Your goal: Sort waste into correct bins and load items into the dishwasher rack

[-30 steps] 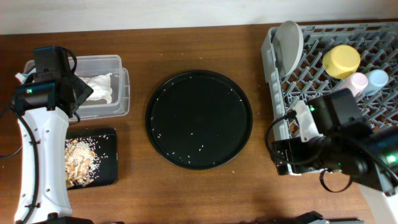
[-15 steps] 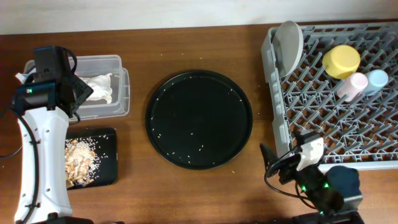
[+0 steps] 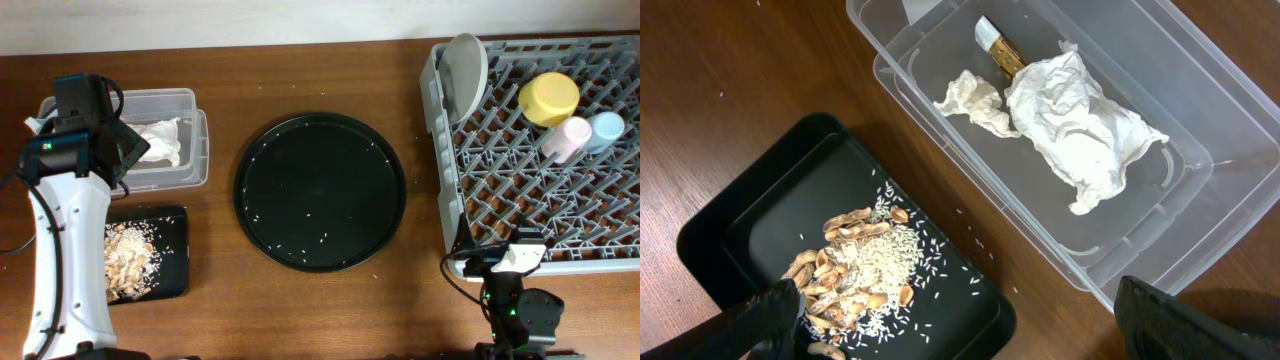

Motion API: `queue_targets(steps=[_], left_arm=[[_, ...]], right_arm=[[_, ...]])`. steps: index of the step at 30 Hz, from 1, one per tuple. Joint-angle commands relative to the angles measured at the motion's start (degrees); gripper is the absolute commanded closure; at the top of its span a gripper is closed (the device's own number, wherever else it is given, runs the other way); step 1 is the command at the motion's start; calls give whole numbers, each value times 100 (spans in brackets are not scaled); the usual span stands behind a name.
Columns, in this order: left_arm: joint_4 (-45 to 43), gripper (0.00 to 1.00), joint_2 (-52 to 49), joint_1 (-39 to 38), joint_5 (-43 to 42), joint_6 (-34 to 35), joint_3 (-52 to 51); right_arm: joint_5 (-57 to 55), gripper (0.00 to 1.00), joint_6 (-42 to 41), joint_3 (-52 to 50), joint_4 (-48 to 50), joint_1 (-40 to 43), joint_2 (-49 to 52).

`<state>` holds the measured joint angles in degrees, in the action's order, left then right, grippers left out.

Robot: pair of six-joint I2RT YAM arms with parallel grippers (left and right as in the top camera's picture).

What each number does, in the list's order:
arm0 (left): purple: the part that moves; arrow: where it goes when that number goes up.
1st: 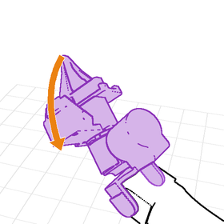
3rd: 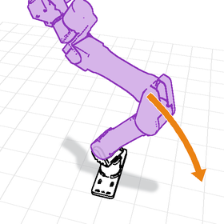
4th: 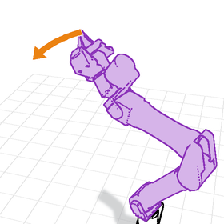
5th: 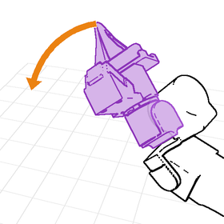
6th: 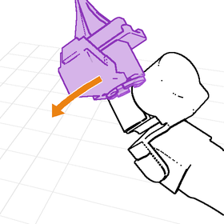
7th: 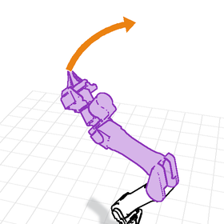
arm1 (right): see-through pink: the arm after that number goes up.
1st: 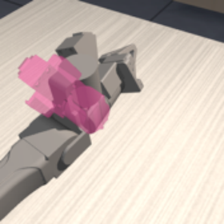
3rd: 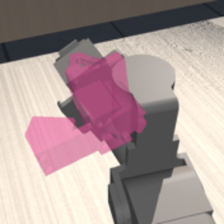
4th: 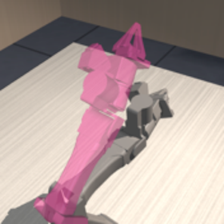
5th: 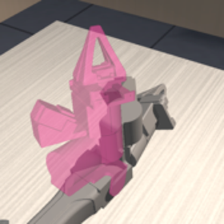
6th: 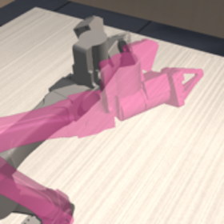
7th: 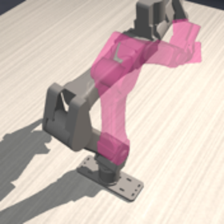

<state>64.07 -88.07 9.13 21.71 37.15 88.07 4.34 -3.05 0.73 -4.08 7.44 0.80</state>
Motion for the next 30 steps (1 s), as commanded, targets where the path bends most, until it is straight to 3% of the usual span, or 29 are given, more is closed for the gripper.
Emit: queue_targets(steps=[1,19,22,23,25,28,30], left_arm=[[7,1,28,4,59,-31,15],[17,1,68,4,63,-48,15],[1215,1,472,-55,-352,-136,-149],[1156,1,660,-133,-350,-140,-369],[249,1,1545,-463,-363,-656,-1482],[-2164,1,3276,-1001,-1095,-2166,-3851],[-3075,1,4365,-1029,-1261,-2181,-5342]], right_arm=[[-356,2,-212,-42,-55,44,-61],[-354,2,-210,-42,-42,46,-61],[-354,2,-210,-42,-42,46,-61],[-354,2,-212,-42,-42,46,-61],[-354,2,-210,-42,-42,46,-61],[-354,2,-210,-42,-42,46,-61],[-354,2,-210,-42,-42,46,-61]])
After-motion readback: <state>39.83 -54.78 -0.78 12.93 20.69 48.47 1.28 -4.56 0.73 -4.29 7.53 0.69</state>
